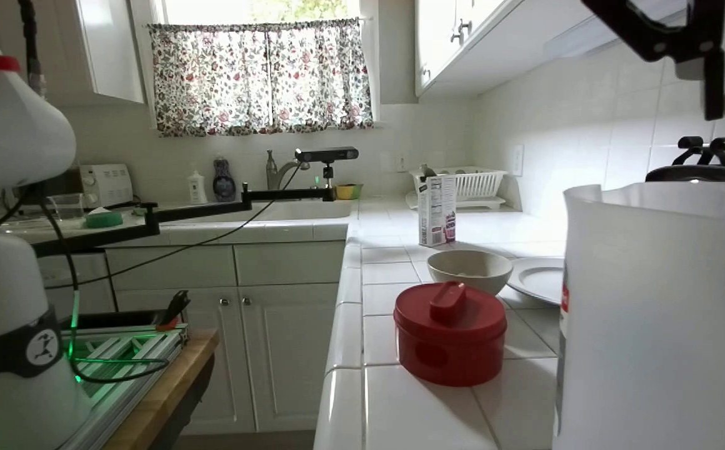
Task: Open the jug, then put the white spoon inside the jug and then close it
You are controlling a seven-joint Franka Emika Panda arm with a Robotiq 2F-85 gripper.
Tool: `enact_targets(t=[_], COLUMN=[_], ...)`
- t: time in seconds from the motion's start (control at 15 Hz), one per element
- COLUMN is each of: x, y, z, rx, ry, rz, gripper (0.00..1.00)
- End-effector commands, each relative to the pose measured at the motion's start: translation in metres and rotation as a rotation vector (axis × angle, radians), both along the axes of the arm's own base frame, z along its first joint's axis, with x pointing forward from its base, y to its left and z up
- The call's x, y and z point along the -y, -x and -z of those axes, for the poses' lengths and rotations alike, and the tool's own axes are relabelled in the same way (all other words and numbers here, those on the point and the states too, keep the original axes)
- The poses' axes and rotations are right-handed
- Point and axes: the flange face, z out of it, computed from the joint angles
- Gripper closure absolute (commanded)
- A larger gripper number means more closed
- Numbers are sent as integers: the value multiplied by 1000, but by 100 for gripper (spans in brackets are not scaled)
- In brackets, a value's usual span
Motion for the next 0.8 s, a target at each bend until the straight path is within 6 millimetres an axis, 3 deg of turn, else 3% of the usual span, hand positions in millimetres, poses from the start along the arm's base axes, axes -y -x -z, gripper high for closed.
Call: enact_targets(t=[0.0, 0.4, 0.73], x=[1, -32, -70], y=[0, 1, 7], z=[-8, -35, -26], rx=[26, 49, -71], ry=[2, 28, 61], rz=[-59, -97, -162], gripper=[46, 2, 0])
